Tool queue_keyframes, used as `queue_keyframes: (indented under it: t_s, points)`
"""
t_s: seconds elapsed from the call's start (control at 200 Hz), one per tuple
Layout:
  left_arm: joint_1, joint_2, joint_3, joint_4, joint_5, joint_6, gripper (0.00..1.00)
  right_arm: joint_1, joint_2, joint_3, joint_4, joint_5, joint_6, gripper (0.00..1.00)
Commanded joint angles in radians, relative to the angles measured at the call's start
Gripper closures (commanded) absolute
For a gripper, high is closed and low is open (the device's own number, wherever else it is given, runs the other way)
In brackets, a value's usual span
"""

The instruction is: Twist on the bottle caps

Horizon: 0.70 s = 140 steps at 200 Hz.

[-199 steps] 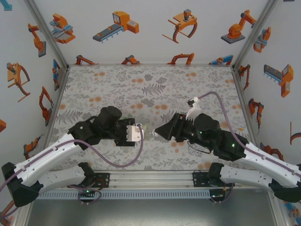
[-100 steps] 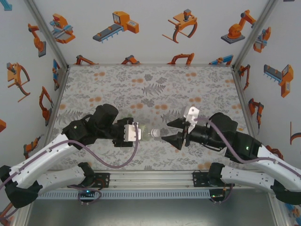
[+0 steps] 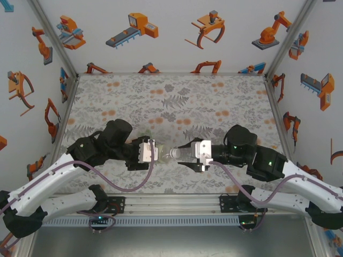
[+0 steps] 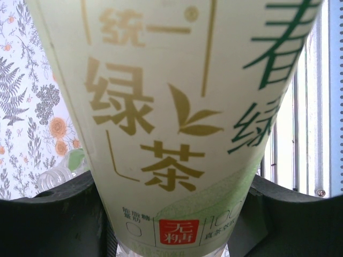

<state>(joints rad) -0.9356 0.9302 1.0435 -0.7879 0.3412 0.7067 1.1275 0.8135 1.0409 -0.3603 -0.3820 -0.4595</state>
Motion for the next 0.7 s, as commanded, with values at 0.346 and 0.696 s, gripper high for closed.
queue_keyframes:
  t_s: [0.346, 0.696]
  points:
    - [-0.006, 0.0, 0.032, -0.028, 0.036, -0.01, 1.0, 0.004, 0.031, 0.054, 0.058, -0.054, -0.021, 0.6]
    - [-0.006, -0.012, 0.035, -0.015, 0.014, -0.001, 1.0, 0.004, 0.052, 0.056, 0.032, 0.017, 0.194, 0.84]
